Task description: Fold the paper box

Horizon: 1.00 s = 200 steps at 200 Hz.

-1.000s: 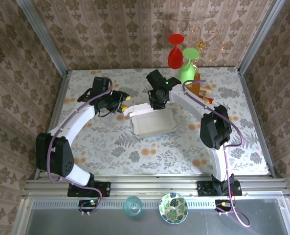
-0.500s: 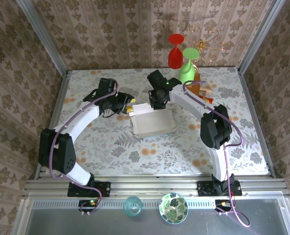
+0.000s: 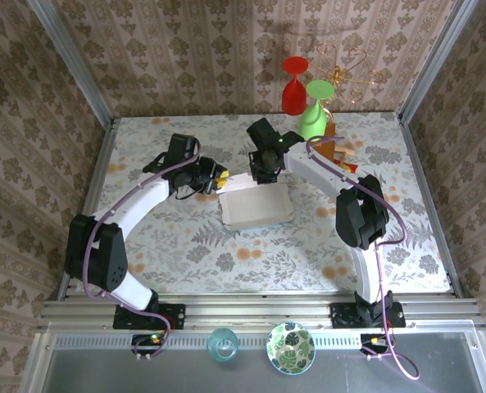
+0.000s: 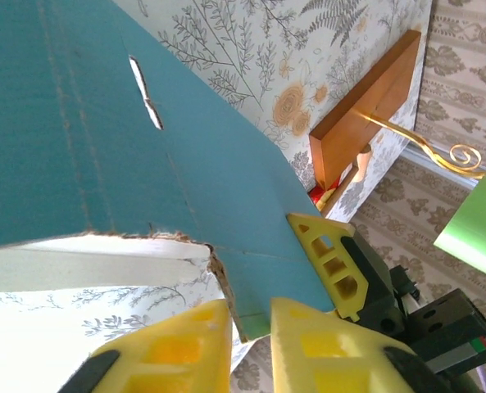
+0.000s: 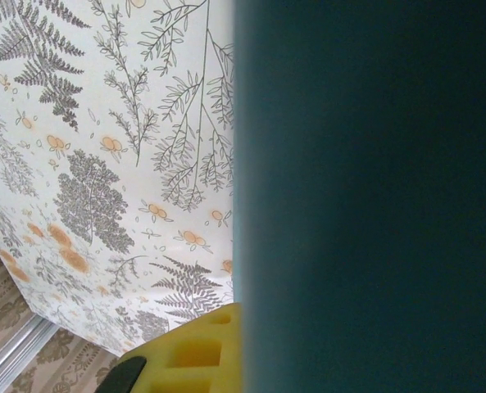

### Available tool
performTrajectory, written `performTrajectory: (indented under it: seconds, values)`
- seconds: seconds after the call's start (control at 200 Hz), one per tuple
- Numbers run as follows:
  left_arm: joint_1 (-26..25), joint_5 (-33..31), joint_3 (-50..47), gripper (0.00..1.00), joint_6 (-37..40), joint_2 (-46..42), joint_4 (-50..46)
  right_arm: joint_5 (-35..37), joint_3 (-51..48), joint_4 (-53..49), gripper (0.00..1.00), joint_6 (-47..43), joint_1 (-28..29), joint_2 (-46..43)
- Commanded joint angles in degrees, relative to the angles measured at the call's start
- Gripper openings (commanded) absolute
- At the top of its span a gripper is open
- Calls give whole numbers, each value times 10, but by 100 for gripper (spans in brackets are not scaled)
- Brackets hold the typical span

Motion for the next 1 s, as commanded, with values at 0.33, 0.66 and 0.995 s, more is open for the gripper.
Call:
performTrajectory:
  seconds: [0.33,0.66,0.995]
  values:
    - [15,-28,-61,0,-87,-21,41,-3,-126,119,44,-24,0,-101]
    - [21,-35,-58,0,-119,-18,59,13,-291,366,48,-47,17,-158]
    - [28,-32,-56,0,-121,-18,62,12,-301,386,29,-30,33,-154]
